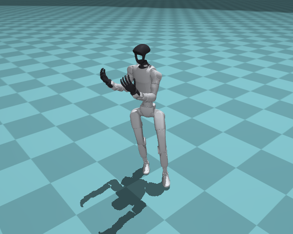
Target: Kungfu
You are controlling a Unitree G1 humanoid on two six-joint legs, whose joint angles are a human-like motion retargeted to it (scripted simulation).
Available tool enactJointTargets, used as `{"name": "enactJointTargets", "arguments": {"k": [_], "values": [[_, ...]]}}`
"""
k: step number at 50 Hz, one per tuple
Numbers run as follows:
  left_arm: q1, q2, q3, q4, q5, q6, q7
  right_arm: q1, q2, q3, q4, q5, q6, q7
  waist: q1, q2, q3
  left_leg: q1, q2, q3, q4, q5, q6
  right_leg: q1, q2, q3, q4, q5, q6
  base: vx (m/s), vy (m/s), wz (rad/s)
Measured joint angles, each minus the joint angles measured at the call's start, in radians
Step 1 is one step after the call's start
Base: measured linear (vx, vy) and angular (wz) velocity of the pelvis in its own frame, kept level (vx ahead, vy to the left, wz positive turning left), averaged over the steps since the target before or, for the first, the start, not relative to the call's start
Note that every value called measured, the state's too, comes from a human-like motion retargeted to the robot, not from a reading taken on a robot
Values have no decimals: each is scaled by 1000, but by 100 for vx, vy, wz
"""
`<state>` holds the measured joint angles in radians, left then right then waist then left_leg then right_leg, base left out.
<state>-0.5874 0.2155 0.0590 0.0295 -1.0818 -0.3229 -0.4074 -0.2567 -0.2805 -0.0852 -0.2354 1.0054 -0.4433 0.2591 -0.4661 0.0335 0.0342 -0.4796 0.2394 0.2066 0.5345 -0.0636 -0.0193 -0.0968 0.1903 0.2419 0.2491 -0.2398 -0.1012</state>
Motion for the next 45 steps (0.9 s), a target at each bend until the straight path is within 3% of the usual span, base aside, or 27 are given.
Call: {"name": "enactJointTargets", "arguments": {"k": [5, 8, 10, 12, 13, 15, 18, 23, 28, 32, 35, 42, 45], "values": [[-5, -88, -50, 11, -71, 55, -88, -14, 19, 30, -52, 74, -8, -17, 3, 2, 6, -10, 30, -38, -298, 25, 111, 76, 15, 163, 36, -21, 24, 62, 7, -258], [10, -132, -73, 8, -90, 90, -143, -3, 32, 51, -77, 103, -14, -20, 5, 4, 10, 8, 38, -91, -406, 55, 97, 104, -3, 251, 77, -37, 46, 66, 25, -246], [22, -168, -99, 2, -82, 95, -168, 11, 36, 59, -95, 110, -19, -24, -18, 14, 9, 23, 61, -26, -413, 33, 149, 108, -40, 277, 98, -43, 68, 56, 39, -202], [30, -195, -121, -4, -66, 90, -179, 19, 32, 63, -110, 112, -25, -29, -31, 24, 12, 34, 81, 37, -379, 5, 166, 103, -67, 287, 114, -45, 86, 63, 53, -152], [33, -209, -138, -8, -57, 85, -182, 21, 29, 64, -118, 115, -27, -31, -38, 35, 16, 45, 98, 84, -352, -8, 152, 100, -80, 291, 124, -50, 99, 56, 55, -159], [38, -234, -173, -17, -49, 75, -185, 28, 19, 61, -138, 122, -28, -34, -54, 65, 30, 57, 140, 163, -305, 66, 91, 95, -101, 273, 136, -70, 146, 71, 65, -149], [32, -249, -196, -37, -53, 82, -205, 40, 10, 57, -187, 121, -48, -30, -77, 114, 53, -105, 167, -2, -47, 79, -9, 41, -152, 167, 151, -60, 231, 57, 66, -142], [22, -248, -184, -57, -23, 82, -217, 21, 3, 102, -214, 44, -128, -86, -34, 148, 92, -183, 253, 80, 197, -99, -30, -18, -285, -127, 139, 26, 347, 26, 57, -123], [61, -241, -205, -49, 9, 48, -176, 50, -19, 100, -225, -41, -167, -88, 87, 164, 65, -235, 289, 57, 296, -169, -49, -42, -309, -317, 108, 136, 363, 30, 26, -61], [94, -174, -182, -63, 60, 33, -176, 40, -60, 91, -226, -142, -216, -122, 167, 172, 40, -291, 295, 15, 324, -170, -54, -14, -287, -391, 44, 187, 363, 18, 20, 27], [134, -77, -128, -94, 140, 13, -188, -22, -113, 96, -209, -253, -250, -186, 234, 149, 4, -307, 239, 9, 311, -153, -32, 25, -314, -421, -4, 196, 363, 8, 16, 94], [302, 234, 104, -130, 336, -14, -139, -304, -289, 78, -46, -494, -245, -318, 443, 13, -92, -336, 63, -34, 199, -45, -7, 140, -368, -563, -108, 149, 363, -3, -6, 147], [387, 354, 247, -94, 438, 8, -79, -453, -374, 53, 127, -606, -210, -329, 533, -38, -100, -337, 14, -52, 132, 3, -1, 177, -360, -634, -133, 128, 363, -15, -20, 154]]}}
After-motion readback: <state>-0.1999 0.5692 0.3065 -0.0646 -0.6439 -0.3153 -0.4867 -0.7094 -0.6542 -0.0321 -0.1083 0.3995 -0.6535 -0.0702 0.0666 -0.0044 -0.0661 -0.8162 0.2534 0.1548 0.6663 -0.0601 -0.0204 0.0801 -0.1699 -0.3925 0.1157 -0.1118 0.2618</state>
